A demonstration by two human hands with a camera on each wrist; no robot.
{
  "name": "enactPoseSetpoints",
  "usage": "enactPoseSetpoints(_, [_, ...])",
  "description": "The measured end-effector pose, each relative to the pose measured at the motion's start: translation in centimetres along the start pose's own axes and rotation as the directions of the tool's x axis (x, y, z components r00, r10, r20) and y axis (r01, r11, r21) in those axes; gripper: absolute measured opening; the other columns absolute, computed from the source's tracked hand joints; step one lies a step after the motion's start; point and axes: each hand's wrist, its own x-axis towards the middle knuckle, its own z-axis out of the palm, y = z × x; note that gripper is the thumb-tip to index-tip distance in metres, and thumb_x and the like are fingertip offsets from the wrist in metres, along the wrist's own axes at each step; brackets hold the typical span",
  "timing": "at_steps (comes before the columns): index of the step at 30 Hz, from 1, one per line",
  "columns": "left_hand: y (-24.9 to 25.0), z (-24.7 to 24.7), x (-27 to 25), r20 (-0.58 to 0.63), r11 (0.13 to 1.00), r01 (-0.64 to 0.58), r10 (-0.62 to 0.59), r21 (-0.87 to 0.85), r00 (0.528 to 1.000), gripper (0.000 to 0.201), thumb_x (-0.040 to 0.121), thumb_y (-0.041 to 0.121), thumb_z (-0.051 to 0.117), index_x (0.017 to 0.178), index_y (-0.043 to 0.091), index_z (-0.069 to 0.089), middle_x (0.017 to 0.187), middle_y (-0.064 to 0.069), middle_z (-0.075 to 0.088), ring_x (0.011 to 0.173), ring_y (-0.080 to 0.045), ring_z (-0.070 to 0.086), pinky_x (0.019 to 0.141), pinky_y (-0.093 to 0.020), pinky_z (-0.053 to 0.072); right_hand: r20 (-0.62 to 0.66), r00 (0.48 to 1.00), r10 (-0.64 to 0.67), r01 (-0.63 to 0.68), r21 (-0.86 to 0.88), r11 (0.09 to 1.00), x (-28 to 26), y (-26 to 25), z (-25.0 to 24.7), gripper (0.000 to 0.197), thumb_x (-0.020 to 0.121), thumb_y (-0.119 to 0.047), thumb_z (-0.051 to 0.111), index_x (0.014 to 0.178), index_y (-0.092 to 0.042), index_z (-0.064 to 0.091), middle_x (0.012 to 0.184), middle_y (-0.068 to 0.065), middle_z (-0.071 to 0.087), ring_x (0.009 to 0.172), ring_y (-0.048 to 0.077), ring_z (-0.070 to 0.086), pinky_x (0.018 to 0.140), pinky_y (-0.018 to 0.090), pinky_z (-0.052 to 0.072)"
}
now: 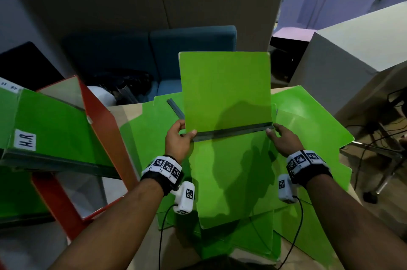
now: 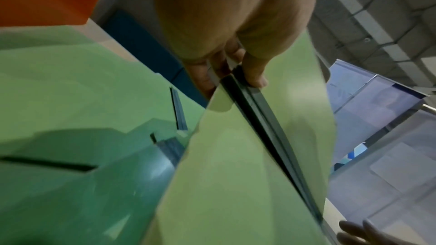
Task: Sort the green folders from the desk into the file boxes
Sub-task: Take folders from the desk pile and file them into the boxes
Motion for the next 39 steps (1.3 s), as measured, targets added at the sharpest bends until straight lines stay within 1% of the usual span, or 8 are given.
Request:
enactPoseSetpoints(5, [1.8, -2.3, 1.7, -0.095, 0.991, -0.069, 0.059, -0.111, 0.994, 0.02, 0.082, -0.002, 0.07, 0.091, 0.016, 0.065, 0.099, -0.006, 0.065, 0.082, -0.012, 0.057, 0.079, -0.023, 0.048, 0.062, 0.994, -0.09, 0.071, 0.258, 0.964, 0.1, -2.1, -1.5, 0.081, 0.086, -0.071, 0.038, 0.138, -0.01, 0.046, 0.137, 0.013, 0.052, 0.121, 0.03, 0.052, 0.102, 0.042, 0.038])
enactPoseSetpoints(8, [1.5, -3.6, 2.2, -0.173, 0.975, -0.176, 0.152, -0.138, 0.973, 0.035, 0.08, -0.018, 0.057, 0.077, 0.015, 0.069, 0.082, 0.001, 0.068, 0.073, 0.003, 0.062, 0.075, -0.016, 0.048, 0.038, 0.999, -0.026, -0.01, 0.734, 0.68, -0.5, -3.7, -2.3, 0.088, 0.084, -0.078, 0.019, 0.138, -0.012, 0.044, 0.127, 0.011, 0.056, 0.106, 0.028, 0.06, 0.09, 0.046, 0.048])
enactPoseSetpoints(12, [0.5, -4.2, 1.9, -0.207, 0.967, -0.228, 0.203, -0.109, 0.957, 0.05, 0.077, -0.026, 0.045, 0.071, 0.017, 0.07, 0.09, -0.004, 0.069, 0.087, 0.0, 0.064, 0.084, -0.008, 0.046, 0.007, 1.0, 0.005, -0.009, 0.884, 0.466, -1.4, -5.3, -3.0, 0.064, 0.088, -0.069, 0.018, 0.112, -0.026, 0.06, 0.108, 0.001, 0.068, 0.094, 0.022, 0.067, 0.074, 0.044, 0.055])
enactPoseSetpoints(19, [-1.9, -4.0, 0.6, 0.124, 0.997, -0.028, 0.02, 0.065, 0.992, 0.061, 0.074, -0.026, 0.053, 0.098, 0.028, 0.067, 0.125, -0.001, 0.059, 0.115, -0.018, 0.058, 0.091, -0.032, 0.053, -0.12, 0.992, 0.032, 0.058, 0.676, 0.735, 0.7, -4.3, -0.6, 0.023, 0.089, -0.02, 0.056, 0.11, -0.012, 0.057, 0.11, 0.016, 0.065, 0.099, 0.036, 0.063, 0.084, 0.058, 0.052])
enactPoseSetpoints(23, [-2.1, -4.5, -0.6, 0.361, 0.994, 0.094, -0.111, 0.064, 0.926, 0.089, 0.074, -0.021, 0.065, 0.145, 0.026, 0.038, 0.146, -0.002, 0.042, 0.124, -0.021, 0.047, 0.095, -0.036, 0.051, -0.219, 0.976, 0.002, 0.12, 0.544, 0.831, 0.9, -3.5, 0.0, 0.028, 0.09, -0.013, 0.055, 0.118, -0.01, 0.057, 0.112, 0.011, 0.065, 0.099, 0.032, 0.063, 0.088, 0.054, 0.052])
enactPoseSetpoints(29, [-0.9, -4.9, -2.0, 0.623, 0.958, 0.28, -0.185, -0.058, 0.76, 0.088, 0.085, -0.015, 0.055, 0.152, 0.031, 0.021, 0.158, -0.015, 0.014, 0.11, -0.023, 0.053, 0.086, -0.041, 0.056, -0.241, 0.97, -0.042, 0.135, 0.384, 0.913, 0.6, -4.1, -0.5, 0.037, 0.096, -0.016, 0.051, 0.131, -0.007, 0.045, 0.129, 0.015, 0.056, 0.116, 0.032, 0.054, 0.099, 0.044, 0.044])
enactPoseSetpoints(33, [-1.1, -4.0, -1.7, 0.497, 0.959, 0.281, -0.227, -0.034, 0.837, 0.069, 0.092, 0.009, 0.061, 0.149, 0.03, 0.028, 0.15, -0.014, 0.029, 0.113, -0.025, 0.053, 0.068, -0.043, 0.061, -0.154, 0.981, -0.117, 0.157, 0.28, 0.947, 0.2, -4.6, 0.0, 0.04, 0.097, -0.018, 0.051, 0.133, -0.004, 0.039, 0.128, 0.018, 0.055, 0.116, 0.035, 0.054, 0.094, 0.038, 0.043])
enactPoseSetpoints(39, [-2.4, -4.2, -1.4, 0.309, 0.969, 0.244, -0.217, -0.05, 0.926, 0.057, 0.096, 0.002, 0.051, 0.146, 0.025, 0.036, 0.131, -0.011, 0.044, 0.081, -0.018, 0.056, 0.052, -0.025, 0.055, 0.021, 0.982, -0.188, 0.179, 0.212, 0.961, -0.4, -4.3, 0.9, 0.078, 0.097, -0.028, 0.052, 0.153, -0.016, -0.001, 0.154, 0.014, 0.026, 0.127, 0.032, 0.048, 0.106, 0.044, 0.039])
